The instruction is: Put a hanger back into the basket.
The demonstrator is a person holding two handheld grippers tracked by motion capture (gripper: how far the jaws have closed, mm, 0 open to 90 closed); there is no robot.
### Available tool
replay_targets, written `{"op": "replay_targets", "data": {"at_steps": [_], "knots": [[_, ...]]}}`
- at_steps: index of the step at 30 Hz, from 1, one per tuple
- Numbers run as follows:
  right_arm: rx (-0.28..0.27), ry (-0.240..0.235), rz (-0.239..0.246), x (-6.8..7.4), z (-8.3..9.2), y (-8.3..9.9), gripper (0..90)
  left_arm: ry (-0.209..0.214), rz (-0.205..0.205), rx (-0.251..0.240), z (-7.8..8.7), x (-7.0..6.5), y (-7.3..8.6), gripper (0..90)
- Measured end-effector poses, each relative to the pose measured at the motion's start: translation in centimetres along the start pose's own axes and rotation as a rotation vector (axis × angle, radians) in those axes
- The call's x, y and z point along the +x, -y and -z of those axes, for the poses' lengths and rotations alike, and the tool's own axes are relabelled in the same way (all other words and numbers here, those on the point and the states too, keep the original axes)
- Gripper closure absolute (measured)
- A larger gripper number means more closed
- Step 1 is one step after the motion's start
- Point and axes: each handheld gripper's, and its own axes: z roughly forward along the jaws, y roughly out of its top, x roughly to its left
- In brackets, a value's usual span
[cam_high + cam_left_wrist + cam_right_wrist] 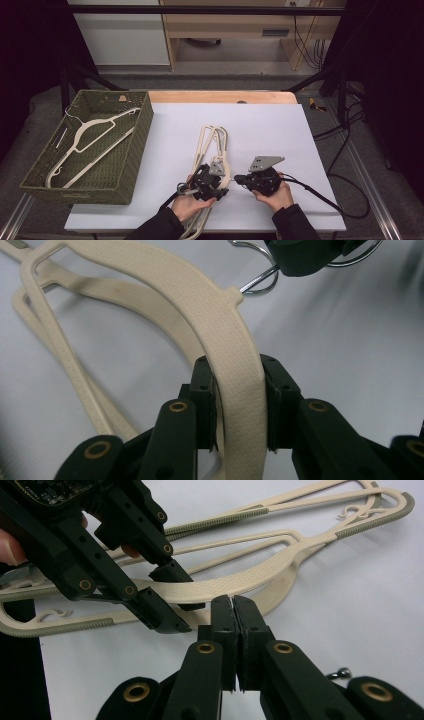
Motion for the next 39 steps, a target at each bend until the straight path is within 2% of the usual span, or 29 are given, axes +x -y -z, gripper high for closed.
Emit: {"op": "replay_targets", "data": {"at_steps": [4,5,6,8,9,10,11,12,13,15,19,20,24,29,32,35,39], "knots": [[-0.012,-0.003,0.005,0.0,0.3,-0.1,88.0,-0.005,0.009,-0.009,0.3,-0.2,0.0,71.1],[-0.031,-0.011,0.0,0.0,0.7,-0.2,84.2,-0.015,0.011,-0.008,0.5,-0.4,0.0,71.2],[-0.031,-0.011,0.0,0.0,0.7,-0.2,84.2,-0.015,0.011,-0.008,0.5,-0.4,0.0,71.3],[-0.073,-0.028,-0.01,0.0,1.5,-0.4,81.3,-0.016,0.013,-0.008,0.7,-0.4,0.0,71.4],[-0.13,-0.027,-0.021,-0.1,2.8,-0.7,78.3,-0.022,0.016,-0.012,1.1,-0.4,0.0,71.6],[-0.157,-0.023,-0.025,-0.2,3.5,-0.8,77.3,-0.022,0.016,-0.012,1.1,-0.4,0.0,71.7],[-0.192,-0.012,-0.03,-0.3,4.4,-0.9,75.3,-0.021,0.024,-0.019,1.6,-0.4,0.1,71.9],[-0.192,-0.012,-0.03,-0.3,4.4,-0.9,75.3,-0.021,0.024,-0.019,1.6,-0.4,0.1,72.0],[-0.226,0.015,-0.033,-0.4,5.5,-0.9,71.9,-0.027,0.026,-0.023,2.3,-0.4,0.1,72.2],[-0.262,0.047,-0.045,-0.7,6.6,-0.8,67.5,-0.029,0.033,-0.032,2.7,-0.3,0.2,72.6],[-0.296,0.067,-0.078,-1.4,7.8,-0.3,63.9,-0.037,0.053,-0.048,4.5,-0.1,0.6,73.4],[-0.316,0.097,-0.101,-1.9,8.5,0.3,58.9,-0.037,0.055,-0.049,4.9,0.0,0.7,73.8],[-0.328,0.125,-0.134,-2.4,8.8,1.1,53.6,-0.061,0.079,-0.061,6.5,0.6,1.2,74.4],[-0.34,0.191,-0.155,-2.8,8.6,1.7,37.9,-0.085,0.109,-0.075,8.2,1.2,1.9,75.9],[-0.339,0.207,-0.152,-2.8,8.5,1.8,35.2,-0.117,0.124,-0.078,9.3,1.7,2.5,76.4],[-0.335,0.224,-0.155,-2.8,8.5,1.9,31.3,-0.129,0.143,-0.089,10.3,2.4,3.0,76.9],[-0.335,0.241,-0.156,-2.9,8.4,2.1,27.4,-0.173,0.166,-0.102,11.7,3.4,3.4,78.6]]}}
